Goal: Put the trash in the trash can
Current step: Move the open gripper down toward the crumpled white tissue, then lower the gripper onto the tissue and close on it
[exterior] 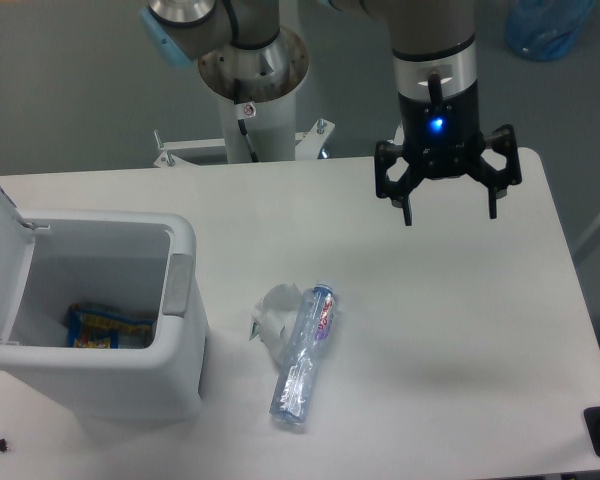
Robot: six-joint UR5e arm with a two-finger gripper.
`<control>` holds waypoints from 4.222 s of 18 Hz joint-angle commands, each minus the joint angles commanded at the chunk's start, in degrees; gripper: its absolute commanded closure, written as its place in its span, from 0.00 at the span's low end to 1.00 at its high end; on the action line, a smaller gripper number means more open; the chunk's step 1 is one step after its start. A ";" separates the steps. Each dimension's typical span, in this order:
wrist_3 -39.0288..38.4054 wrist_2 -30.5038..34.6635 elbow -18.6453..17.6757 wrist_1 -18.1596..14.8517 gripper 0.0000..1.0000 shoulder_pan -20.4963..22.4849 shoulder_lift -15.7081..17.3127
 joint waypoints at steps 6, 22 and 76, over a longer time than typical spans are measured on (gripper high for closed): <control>-0.79 0.17 -0.62 0.09 0.00 -0.35 0.00; 4.63 0.00 -16.16 8.88 0.00 -4.57 -0.53; 15.73 -6.23 -19.07 8.53 1.00 -11.79 -2.65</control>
